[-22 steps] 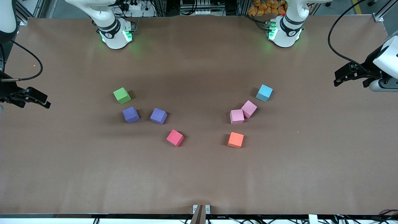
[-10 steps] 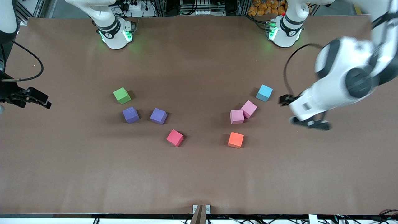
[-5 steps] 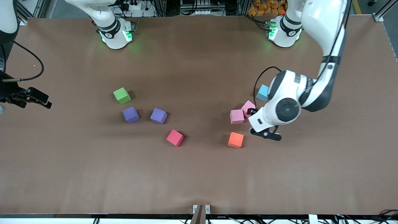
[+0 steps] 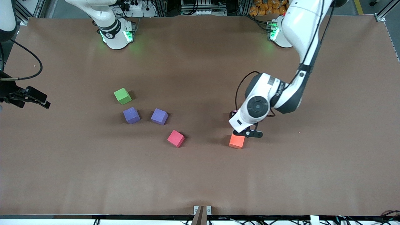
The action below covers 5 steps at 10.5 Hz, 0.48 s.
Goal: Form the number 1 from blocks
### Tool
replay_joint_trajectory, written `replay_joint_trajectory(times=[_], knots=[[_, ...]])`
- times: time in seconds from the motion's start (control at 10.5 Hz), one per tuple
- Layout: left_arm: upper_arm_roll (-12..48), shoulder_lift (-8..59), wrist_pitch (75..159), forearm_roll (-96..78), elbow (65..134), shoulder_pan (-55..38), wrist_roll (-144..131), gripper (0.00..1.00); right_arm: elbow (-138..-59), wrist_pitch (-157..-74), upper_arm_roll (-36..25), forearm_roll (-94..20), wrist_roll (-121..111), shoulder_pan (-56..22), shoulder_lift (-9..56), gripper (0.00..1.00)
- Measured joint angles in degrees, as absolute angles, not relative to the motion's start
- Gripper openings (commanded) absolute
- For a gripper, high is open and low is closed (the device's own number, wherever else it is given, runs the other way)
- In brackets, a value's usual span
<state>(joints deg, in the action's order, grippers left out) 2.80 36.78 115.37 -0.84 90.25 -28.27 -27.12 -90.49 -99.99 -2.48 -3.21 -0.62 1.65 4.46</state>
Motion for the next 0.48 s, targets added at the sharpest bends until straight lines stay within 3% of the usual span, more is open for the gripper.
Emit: replay_joint_trajectory(times=[0.48], knots=[[2.4, 39.5, 117.9, -0.8, 90.3, -28.7, -33.8, 1.00, -90.7, -95.7, -2.7, -3.2, -0.6, 1.9, 2.1, 1.00]])
